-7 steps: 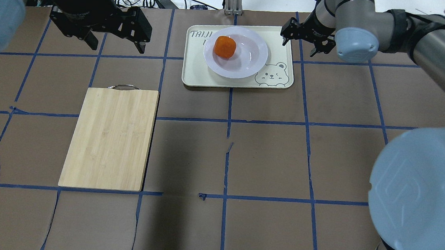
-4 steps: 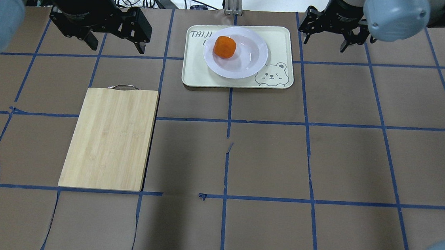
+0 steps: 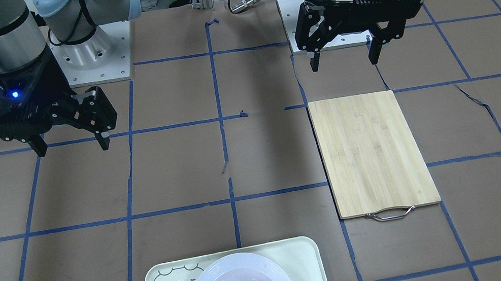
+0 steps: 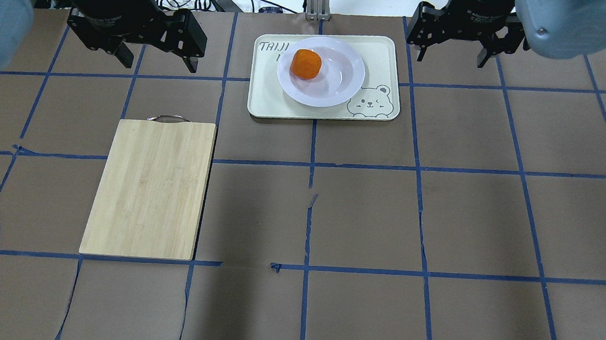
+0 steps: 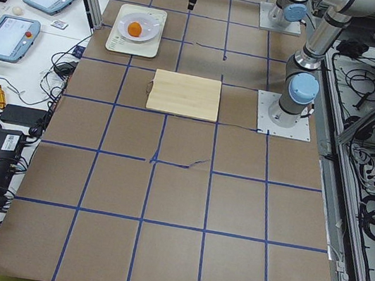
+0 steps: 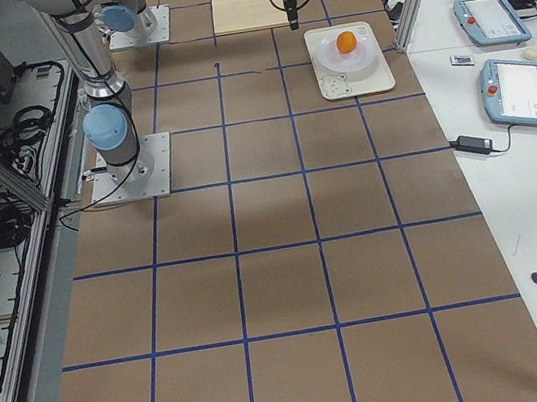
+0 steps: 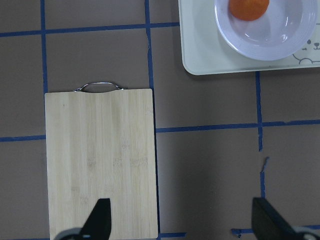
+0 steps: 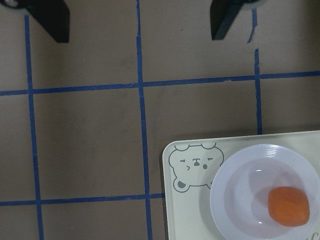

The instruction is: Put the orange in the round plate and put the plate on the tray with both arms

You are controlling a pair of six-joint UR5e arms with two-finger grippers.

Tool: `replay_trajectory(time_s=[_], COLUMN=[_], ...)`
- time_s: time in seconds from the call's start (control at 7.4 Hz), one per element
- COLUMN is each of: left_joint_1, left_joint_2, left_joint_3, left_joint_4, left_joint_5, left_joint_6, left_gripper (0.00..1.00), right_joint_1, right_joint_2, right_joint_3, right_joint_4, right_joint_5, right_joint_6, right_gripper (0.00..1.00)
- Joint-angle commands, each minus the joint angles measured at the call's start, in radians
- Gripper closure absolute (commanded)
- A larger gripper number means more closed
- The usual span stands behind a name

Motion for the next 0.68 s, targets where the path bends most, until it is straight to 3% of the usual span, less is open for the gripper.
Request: replay_trajectory(time_s=[0.0, 0.54], left_joint_1=[0.0, 0.0], left_joint_2=[0.0, 0.0], left_joint_3=[0.0, 0.0], left_joint_4=[0.0, 0.0], left_joint_5=[0.0, 0.0], left_joint_6=[-0.001, -0.001], left_gripper=[0.0, 0.0], right_joint_1=[-0.008, -0.01], right_joint_2=[-0.04, -0.05], right_joint_3=[0.044, 0.045], right_joint_4=[-0.013, 0.0], right_joint_5=[-0.006, 0.002], right_joint_6=[-0.025, -0.025], right_gripper=[0.0, 0.0])
